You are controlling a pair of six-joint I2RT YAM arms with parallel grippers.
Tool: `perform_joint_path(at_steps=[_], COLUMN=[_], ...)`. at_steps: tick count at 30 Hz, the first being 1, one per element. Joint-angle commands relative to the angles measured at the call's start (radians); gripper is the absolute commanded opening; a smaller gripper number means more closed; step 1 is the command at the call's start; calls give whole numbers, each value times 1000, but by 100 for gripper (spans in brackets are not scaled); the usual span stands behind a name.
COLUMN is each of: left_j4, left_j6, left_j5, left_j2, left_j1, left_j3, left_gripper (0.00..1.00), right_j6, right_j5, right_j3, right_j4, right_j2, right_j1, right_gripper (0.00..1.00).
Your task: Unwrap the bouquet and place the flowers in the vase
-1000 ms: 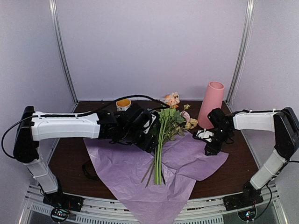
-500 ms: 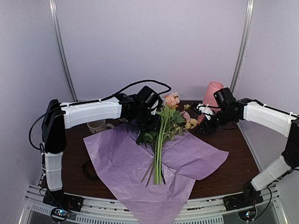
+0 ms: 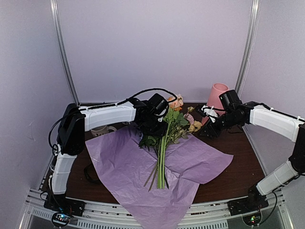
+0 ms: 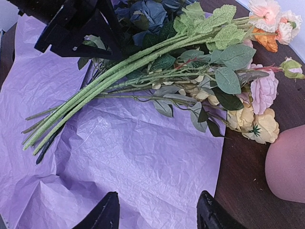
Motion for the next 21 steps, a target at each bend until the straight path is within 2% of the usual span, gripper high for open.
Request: perform_joint_path(at_steps=[1, 12, 16, 21], left_j4=[-1, -22, -21, -22], left_j6=[-16, -17, -15, -5], left_j5=[46, 63, 68, 41], left_j2=[37, 119, 119, 60], left_j1=[17, 23, 25, 25], left_j3=[58, 143, 145, 118], left_gripper=[35, 30, 15, 6], right_j6=[-9, -23, -24, -25], right_j5=[-20, -19, -25, -25], right_j3=[-11, -19, -20, -23], right_j4=[11, 9, 8, 10], right_j2=[-26, -28, -32, -38], right_j1=[4, 4, 3, 4], right_gripper=[55, 55, 55, 55])
